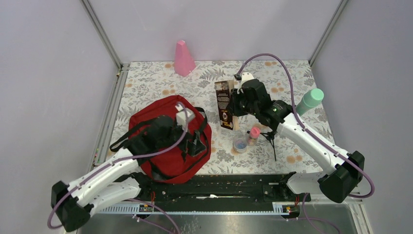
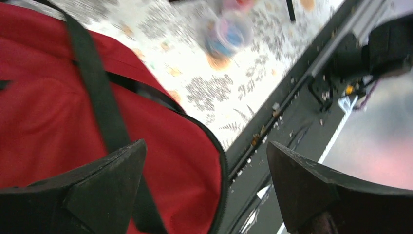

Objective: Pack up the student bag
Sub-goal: Pick up the book from the center of the board, then place the book in the student bag.

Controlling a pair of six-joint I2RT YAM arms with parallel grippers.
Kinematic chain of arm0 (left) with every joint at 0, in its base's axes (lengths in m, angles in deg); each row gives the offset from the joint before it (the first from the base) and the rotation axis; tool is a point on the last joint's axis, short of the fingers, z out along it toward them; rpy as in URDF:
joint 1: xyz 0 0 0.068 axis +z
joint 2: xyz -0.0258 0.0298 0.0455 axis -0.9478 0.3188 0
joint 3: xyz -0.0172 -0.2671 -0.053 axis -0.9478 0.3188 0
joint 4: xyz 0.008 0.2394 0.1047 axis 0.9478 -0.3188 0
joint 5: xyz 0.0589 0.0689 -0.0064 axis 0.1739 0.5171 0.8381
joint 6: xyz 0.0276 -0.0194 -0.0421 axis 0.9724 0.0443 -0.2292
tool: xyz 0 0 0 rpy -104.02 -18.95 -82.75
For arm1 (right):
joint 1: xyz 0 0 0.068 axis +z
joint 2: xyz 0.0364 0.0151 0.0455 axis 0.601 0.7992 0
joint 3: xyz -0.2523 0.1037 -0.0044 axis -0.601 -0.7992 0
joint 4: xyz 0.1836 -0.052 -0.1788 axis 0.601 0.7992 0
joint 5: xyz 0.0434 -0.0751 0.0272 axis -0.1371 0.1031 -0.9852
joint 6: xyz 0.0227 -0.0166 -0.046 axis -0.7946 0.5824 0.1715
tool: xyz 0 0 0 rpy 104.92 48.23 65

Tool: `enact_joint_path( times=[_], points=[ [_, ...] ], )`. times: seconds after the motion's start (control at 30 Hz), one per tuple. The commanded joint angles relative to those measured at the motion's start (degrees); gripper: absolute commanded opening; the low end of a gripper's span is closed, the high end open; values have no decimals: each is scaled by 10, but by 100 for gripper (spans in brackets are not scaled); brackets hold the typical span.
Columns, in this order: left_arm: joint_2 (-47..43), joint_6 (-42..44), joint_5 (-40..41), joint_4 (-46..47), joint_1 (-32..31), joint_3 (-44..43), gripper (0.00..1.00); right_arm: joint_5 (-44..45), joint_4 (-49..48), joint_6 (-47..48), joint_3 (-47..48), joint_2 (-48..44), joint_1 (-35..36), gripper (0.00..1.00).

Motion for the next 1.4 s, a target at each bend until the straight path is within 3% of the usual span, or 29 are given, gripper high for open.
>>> enact_joint_path(
  times=[0.0, 0.27, 0.33, 0.47, 0.8, 0.87, 1.0, 1.03, 1.2, 1.37],
  points=[
    [57, 4, 69, -3, -98, -28, 99, 38, -24, -2, 10, -19, -6, 0],
    [128, 1, 159, -26, -164, -43, 97, 31, -24, -6, -4, -23, -7, 0],
    [136, 5, 180, -36, -167, -49, 91, 29, -28, -2, -8, -24, -8, 0],
    [157, 7, 192, -44, -169, -57, 68, 24, -37, 3, -11, -22, -8, 0],
    [190, 4, 215, -57, -173, -65, 60, 21, -48, 6, -13, -18, -8, 0],
    [193, 5, 224, -61, -172, -64, 46, 21, -55, 8, -17, -21, -9, 0],
    [184, -3, 278, -69, -172, -69, 3, 18, -61, 6, -23, -29, -8, 0],
    [176, -3, 289, -70, -171, -72, 0, 17, -62, 7, -24, -31, -8, 0],
    [142, 22, 318, -76, -150, -106, 0, 7, -62, 6, -26, -38, -8, 0],
    [141, 94, 338, -97, -78, -181, 0, -30, -65, -2, -23, -48, -8, 0]
  ],
)
